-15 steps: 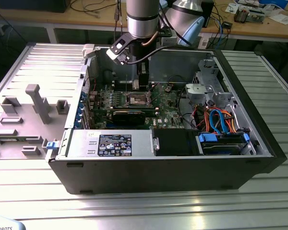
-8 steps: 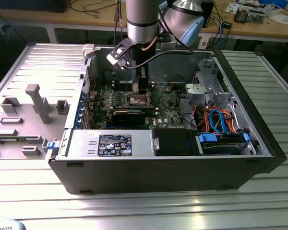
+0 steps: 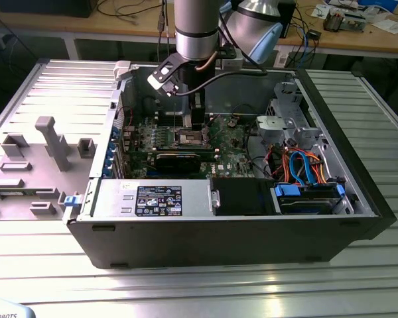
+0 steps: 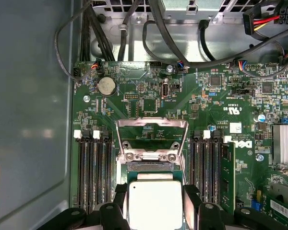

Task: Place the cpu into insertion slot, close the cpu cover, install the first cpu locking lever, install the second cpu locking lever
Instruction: 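Place the cpu into insertion slot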

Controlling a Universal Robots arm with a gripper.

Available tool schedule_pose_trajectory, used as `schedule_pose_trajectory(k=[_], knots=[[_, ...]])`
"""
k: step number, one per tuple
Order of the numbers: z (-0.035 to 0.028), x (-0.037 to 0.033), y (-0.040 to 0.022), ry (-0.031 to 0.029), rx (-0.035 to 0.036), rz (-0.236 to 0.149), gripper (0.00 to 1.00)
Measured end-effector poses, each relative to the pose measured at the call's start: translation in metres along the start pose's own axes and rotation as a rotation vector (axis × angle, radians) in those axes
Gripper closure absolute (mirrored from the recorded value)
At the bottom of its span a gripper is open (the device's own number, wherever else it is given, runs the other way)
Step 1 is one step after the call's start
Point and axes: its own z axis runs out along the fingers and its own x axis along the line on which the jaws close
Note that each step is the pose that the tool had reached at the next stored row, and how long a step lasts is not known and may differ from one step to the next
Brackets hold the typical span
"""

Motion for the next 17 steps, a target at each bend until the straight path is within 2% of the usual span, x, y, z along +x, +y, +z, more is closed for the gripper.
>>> schedule_pose_trajectory(k=[8, 17], knots=[[0.0006, 0.0001, 0.0000, 0.0004, -0.0003, 0.000, 0.46], [0.0204, -0.0003, -0.0044, 0.0002, -0.0001, -0.001, 0.46]])
